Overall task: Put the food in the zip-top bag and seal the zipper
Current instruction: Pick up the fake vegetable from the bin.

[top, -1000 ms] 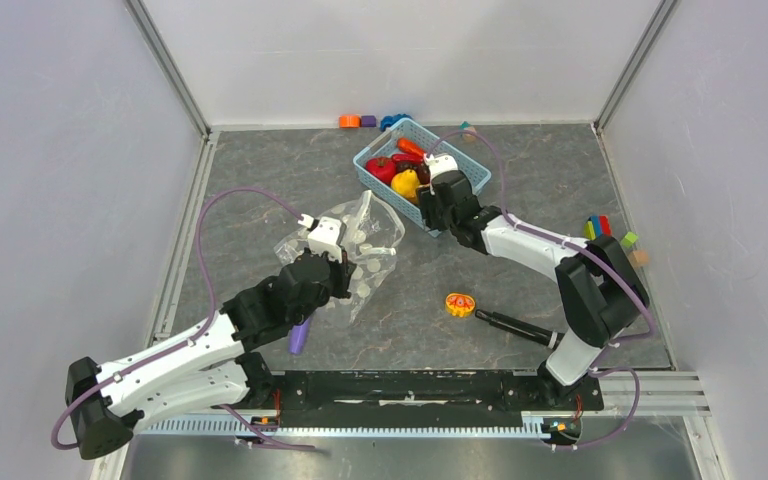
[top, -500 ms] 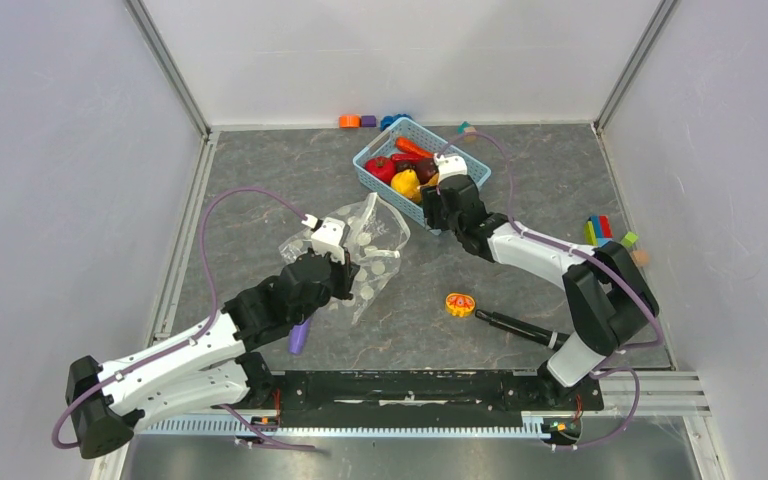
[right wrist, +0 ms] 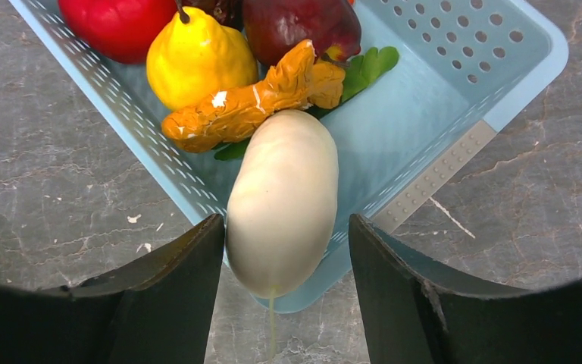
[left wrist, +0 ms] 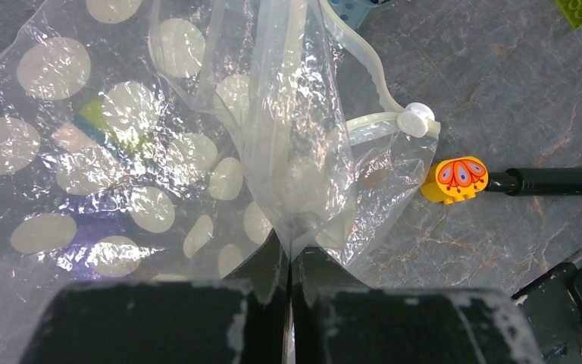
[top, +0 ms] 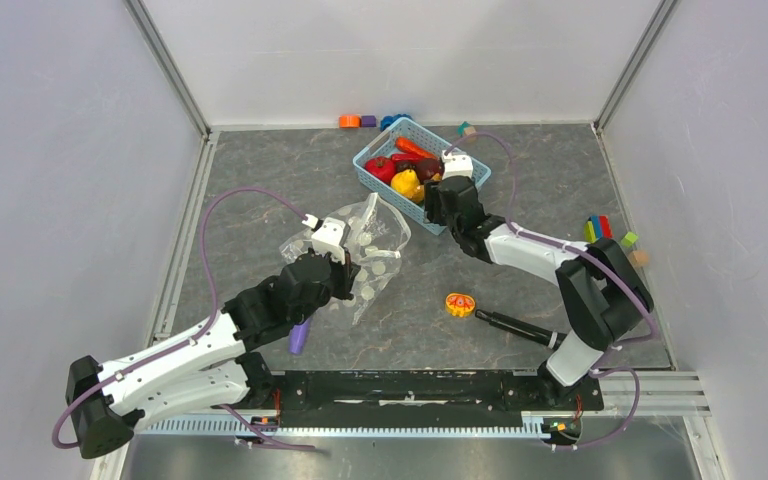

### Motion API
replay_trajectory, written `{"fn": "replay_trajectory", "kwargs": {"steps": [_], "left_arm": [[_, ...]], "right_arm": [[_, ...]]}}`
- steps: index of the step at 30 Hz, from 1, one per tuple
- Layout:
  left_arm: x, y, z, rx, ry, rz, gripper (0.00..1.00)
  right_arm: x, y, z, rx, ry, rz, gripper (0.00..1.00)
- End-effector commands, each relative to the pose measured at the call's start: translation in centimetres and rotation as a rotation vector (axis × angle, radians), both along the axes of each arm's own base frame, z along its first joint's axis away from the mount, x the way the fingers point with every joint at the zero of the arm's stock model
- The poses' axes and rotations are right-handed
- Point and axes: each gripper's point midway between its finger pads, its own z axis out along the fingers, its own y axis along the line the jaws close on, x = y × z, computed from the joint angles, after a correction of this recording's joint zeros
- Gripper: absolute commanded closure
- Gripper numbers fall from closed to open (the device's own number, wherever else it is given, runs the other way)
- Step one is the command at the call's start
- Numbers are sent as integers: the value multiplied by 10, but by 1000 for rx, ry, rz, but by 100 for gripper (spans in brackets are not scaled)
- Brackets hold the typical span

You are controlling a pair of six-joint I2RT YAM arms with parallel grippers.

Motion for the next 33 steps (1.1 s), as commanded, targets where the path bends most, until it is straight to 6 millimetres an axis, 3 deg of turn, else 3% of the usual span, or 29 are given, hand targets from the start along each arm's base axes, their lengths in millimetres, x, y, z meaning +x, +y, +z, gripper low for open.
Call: {"fn": "replay_trajectory", "kwargs": {"steps": [1,7,11,16,21,25,29,33], "left_arm": [[2,-4,7,-14,-37,-19,98],[2,-4,7,-14,-35,-22,98],[2,-4,7,-14,-36,-20,98],[4,-8,10,-29,-47,-24,98],[5,-14,10,-34,-40,-36,98],[5,-15,9,-37,-34,-37,98],[4,-15,5,-29,-27,-37,98],[4,-15,2,-27,-19,-39,98]], "right_arm": [[4,-2,-8,19,-8,-44,33],[3,-3,-16,18,5,-48,40],[2,-5,-14,18,-1,-58,63],[-5,-11,5,50,-44,-61,78],[-21,-21,35,40,-102,-26,85],[-38,-35,39,-72,-77,31,100],[-60,-41,37,-109,-40,100,100],[-77,-42,58,-51,-109,153,100]]}}
